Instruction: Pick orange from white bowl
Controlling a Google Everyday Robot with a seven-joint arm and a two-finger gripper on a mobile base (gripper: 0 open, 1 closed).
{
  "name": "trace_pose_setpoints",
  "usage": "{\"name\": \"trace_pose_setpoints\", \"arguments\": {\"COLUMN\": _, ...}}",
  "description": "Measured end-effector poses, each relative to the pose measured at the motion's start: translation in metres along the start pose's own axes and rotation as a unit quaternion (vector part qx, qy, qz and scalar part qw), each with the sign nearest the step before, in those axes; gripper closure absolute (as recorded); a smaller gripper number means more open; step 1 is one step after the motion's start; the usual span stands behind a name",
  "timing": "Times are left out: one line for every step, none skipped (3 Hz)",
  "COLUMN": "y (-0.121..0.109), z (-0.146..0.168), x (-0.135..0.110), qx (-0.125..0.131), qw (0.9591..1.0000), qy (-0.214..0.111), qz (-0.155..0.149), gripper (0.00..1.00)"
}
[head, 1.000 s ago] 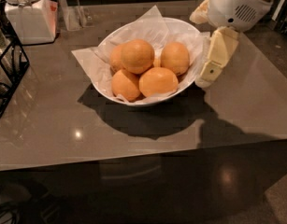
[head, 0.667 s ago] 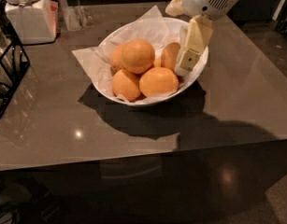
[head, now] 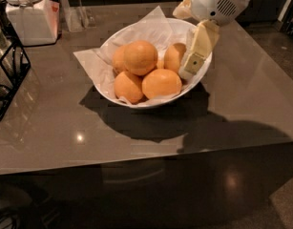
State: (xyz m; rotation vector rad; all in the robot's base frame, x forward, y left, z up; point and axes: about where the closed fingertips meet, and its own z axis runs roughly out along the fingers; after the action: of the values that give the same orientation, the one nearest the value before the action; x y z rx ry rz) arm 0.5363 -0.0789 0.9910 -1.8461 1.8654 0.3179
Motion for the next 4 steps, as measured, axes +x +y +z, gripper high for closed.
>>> {"name": "trace_pose_setpoints", "arguments": {"y": -0.012, "z": 0.028, "x": -0.007, "qx": -0.028, "qw": 0.9988, "qy": -0.040, "qz": -0.004, "gripper": 0.00}}
{"name": "trace_pose_setpoints", "arguments": {"y": -0.021, "z": 0.050, "x": -0.014, "qx": -0.049, "qw": 0.9962, "qy": -0.072, "qz": -0.007, "gripper": 0.00}}
{"name": "trace_pose_setpoints", "arguments": {"y": -0.025, "z": 0.069, "x": -0.017, "qx": -0.066, "qw": 0.9935, "qy": -0.093, "qz": -0.003, "gripper": 0.00}}
{"name": "trace_pose_setpoints", "arguments": {"y": -0.026, "z": 0.089, "x": -0.019, "qx": -0.085, "qw": 0.9912, "qy": -0.101, "qz": 0.006, "gripper": 0.00}}
